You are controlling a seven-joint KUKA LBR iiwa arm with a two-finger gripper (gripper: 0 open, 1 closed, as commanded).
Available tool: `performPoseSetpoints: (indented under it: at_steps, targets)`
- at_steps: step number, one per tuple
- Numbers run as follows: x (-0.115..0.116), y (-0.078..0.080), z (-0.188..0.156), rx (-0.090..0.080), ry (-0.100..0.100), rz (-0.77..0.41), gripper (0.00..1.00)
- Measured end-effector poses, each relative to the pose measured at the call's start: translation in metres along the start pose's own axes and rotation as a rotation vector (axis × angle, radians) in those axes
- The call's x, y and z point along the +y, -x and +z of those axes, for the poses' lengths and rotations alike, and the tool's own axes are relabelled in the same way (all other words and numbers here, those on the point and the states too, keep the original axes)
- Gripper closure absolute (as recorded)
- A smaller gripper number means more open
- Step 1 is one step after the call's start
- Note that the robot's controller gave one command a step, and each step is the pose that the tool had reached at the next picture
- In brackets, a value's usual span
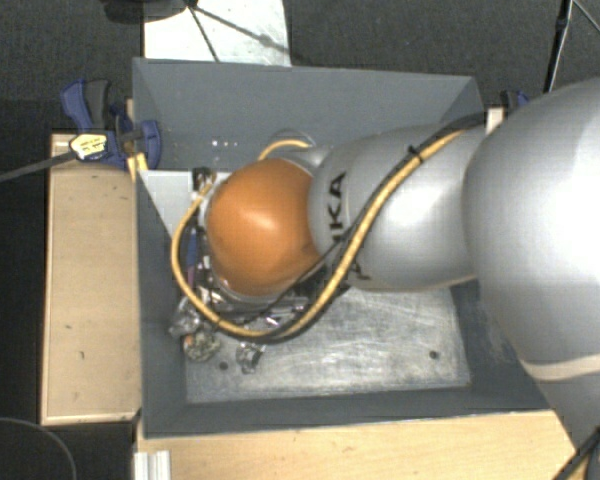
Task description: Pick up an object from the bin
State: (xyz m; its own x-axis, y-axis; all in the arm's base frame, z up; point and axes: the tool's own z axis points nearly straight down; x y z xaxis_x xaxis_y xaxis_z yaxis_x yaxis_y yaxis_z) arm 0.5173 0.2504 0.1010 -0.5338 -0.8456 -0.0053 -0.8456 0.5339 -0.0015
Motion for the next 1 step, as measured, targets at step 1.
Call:
performPoseSetpoints:
  at_steps: [1]
  targets:
    - [-0.0318, 0.0182, 0.0003, 0.000, 0.000, -0.217, 0.00]
